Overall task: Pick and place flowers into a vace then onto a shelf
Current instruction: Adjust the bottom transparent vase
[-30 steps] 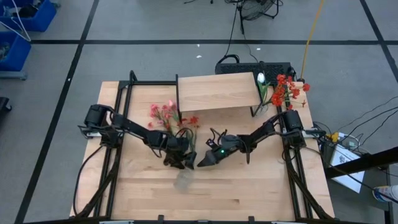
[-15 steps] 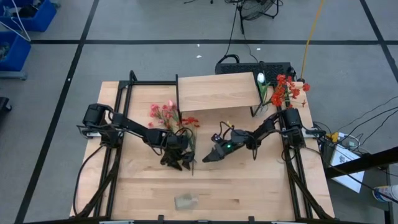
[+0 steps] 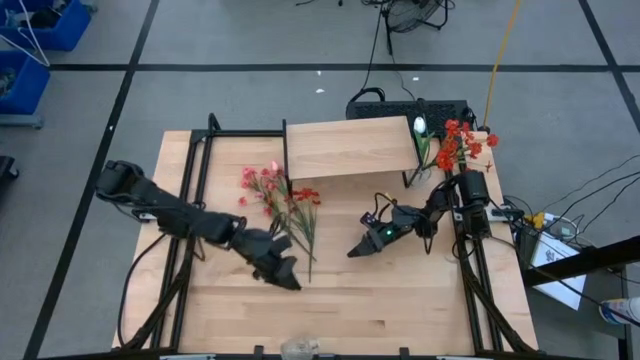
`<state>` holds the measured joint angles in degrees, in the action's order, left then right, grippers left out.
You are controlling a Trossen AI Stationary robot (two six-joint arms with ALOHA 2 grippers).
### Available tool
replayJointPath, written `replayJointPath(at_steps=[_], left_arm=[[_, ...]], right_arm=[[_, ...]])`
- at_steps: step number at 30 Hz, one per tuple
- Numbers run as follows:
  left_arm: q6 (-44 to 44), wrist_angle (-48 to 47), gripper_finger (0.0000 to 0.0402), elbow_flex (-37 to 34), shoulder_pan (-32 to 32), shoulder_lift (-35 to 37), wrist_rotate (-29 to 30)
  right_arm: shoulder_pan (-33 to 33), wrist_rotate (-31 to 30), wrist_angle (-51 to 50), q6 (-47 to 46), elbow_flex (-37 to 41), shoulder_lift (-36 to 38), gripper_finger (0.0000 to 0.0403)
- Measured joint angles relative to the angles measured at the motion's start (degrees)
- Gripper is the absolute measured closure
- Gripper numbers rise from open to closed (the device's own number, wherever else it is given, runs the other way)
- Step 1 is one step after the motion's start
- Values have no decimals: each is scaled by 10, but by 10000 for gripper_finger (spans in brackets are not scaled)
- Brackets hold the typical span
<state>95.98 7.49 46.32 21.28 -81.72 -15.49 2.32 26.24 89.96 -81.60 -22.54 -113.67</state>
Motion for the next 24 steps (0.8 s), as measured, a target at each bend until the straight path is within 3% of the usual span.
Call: replayJointPath(at_steps=[3,10,14,20,24], left_arm=[[6,-11,248,27,36,1,35],[20,-38,224,108,79,-58,30],[-15,-96,174,168,98,-105,-3],[-40,-254,78,211,133,-162,42],[11,-275,34,208,156,-201,53]], right_arm=[[-1,-2,-3,-1,0,0,273],[-1,-5,-2,-2,-1,0,273],[0,-12,-3,-15,-1,0,273],[2,-54,-3,-27,-1,0,273],[8,-54,-3,-25,-1,0,273]])
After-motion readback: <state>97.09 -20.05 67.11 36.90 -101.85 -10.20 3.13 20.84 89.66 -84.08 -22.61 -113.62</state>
